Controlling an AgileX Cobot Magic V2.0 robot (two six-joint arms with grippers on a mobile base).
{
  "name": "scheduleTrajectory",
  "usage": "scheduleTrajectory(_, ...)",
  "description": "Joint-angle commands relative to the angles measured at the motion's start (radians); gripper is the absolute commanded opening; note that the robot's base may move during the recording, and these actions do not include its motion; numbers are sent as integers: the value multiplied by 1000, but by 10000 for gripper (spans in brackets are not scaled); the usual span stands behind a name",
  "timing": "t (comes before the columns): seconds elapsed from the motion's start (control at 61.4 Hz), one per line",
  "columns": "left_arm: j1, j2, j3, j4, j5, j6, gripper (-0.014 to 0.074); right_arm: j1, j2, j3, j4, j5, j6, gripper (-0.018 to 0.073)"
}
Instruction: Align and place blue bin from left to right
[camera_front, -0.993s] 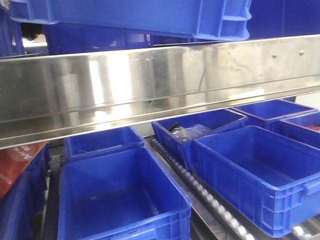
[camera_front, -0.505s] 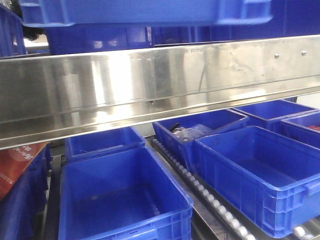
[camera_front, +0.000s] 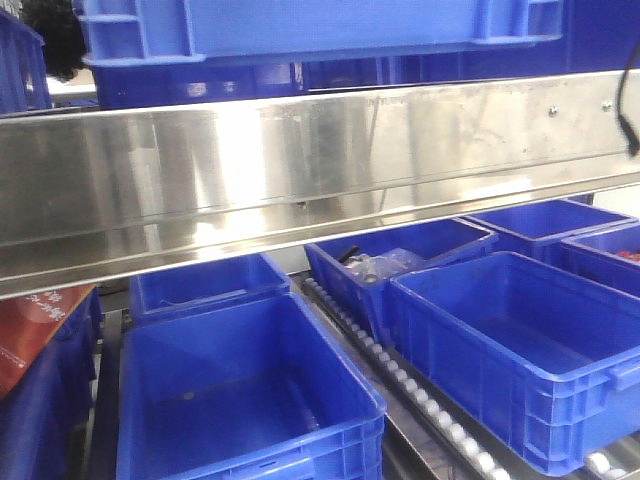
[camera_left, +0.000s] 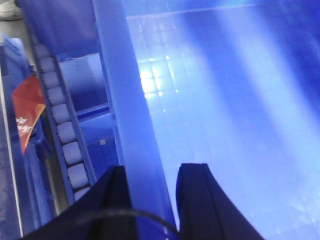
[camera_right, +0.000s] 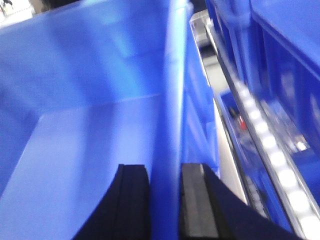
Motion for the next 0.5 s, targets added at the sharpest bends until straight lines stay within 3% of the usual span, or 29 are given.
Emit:
scheduleTrajectory(0.0, -13, -24, -19, 23, -77, -17, 1, 5, 2, -31, 20, -145, -31, -79)
scheduleTrajectory(0.212, -13, 18, -19, 52, -77, -21, 1, 7, 49, -31, 21, -172, -31, -75)
scheduleTrajectory(0.277, -13, 30, -19, 63, -77, -21, 10, 7, 58, -31, 21, -172, -31, -36)
scheduleTrajectory(0.374, -13, 37, -19, 81, -77, -21, 94, 7, 60, -31, 21, -160, -31, 147)
scheduleTrajectory(0.488, -13, 37, -21, 91, -77, -21, 311, 7, 60, -31, 21, -154, -31, 400)
